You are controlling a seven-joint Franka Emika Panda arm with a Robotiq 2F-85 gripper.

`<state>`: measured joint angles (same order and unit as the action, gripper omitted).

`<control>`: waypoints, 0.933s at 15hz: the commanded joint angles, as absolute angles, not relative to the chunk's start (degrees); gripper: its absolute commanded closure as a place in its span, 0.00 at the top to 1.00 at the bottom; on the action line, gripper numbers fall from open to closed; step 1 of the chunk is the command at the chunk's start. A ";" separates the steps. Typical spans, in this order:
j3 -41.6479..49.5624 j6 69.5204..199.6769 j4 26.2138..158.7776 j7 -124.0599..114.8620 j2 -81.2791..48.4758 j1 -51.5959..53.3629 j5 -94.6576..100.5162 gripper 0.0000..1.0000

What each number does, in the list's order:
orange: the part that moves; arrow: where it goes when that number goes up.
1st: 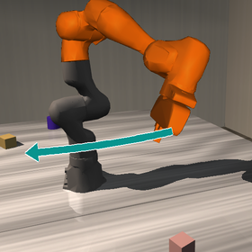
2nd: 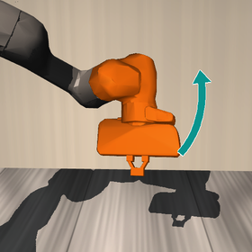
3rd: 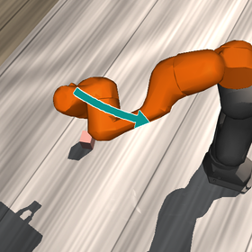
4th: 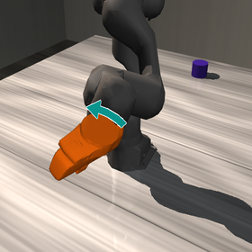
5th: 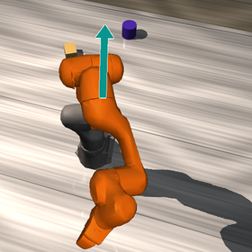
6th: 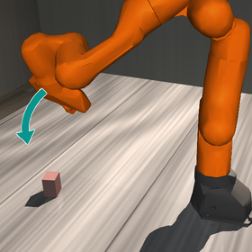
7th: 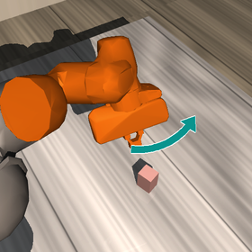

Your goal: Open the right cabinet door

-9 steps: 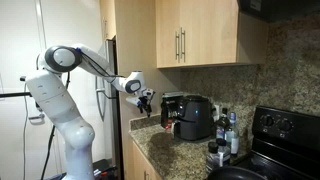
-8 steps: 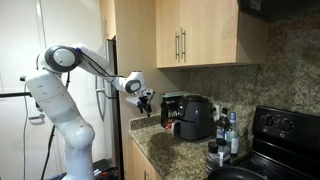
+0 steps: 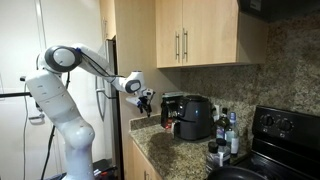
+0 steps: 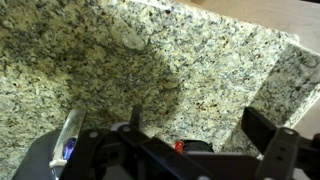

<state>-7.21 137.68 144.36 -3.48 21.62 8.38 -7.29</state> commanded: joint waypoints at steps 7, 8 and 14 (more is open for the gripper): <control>-12.34 170.61 146.33 -11.53 16.96 -2.96 18.10 1.00; -13.09 173.07 145.85 -16.82 16.15 -4.48 18.75 1.00; -14.17 171.68 146.05 -19.32 17.50 -6.23 20.43 1.00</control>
